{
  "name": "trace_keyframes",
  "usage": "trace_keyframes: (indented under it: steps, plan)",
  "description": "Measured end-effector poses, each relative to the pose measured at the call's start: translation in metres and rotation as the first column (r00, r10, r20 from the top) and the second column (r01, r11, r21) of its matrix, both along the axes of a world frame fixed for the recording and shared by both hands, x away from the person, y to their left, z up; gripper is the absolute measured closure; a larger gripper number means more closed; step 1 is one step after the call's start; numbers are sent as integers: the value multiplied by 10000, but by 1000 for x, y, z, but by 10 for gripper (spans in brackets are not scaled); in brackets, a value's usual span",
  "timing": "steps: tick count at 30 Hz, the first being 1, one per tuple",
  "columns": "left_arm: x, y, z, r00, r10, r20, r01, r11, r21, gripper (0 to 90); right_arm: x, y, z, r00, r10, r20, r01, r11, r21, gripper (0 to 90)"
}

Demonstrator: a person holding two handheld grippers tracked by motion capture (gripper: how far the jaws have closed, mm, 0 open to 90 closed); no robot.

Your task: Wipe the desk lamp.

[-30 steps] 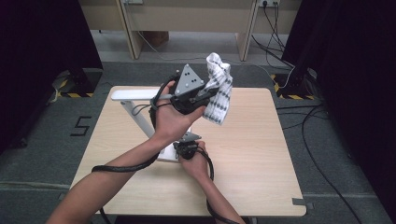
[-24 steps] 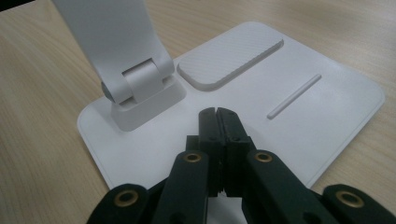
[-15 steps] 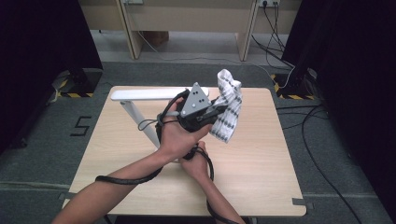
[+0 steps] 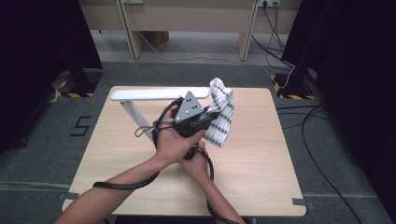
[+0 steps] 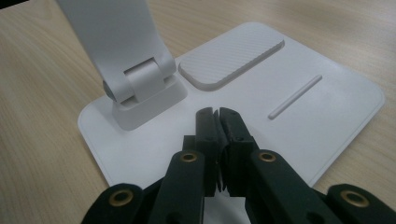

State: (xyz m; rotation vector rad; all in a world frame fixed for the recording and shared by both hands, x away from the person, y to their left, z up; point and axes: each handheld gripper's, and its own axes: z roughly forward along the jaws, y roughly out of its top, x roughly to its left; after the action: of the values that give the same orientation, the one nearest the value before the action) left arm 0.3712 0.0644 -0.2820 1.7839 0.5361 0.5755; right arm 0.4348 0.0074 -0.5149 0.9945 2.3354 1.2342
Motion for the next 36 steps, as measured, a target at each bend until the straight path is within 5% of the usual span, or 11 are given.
trace_keyframes:
  steps: [36]
  plan:
    - [12, 42, -2, 9898, 1321, -532, -1370, 9853, -1024, 778, 0, 0, 0, 9999, 79, 107, -79, 10000, 4, 886]
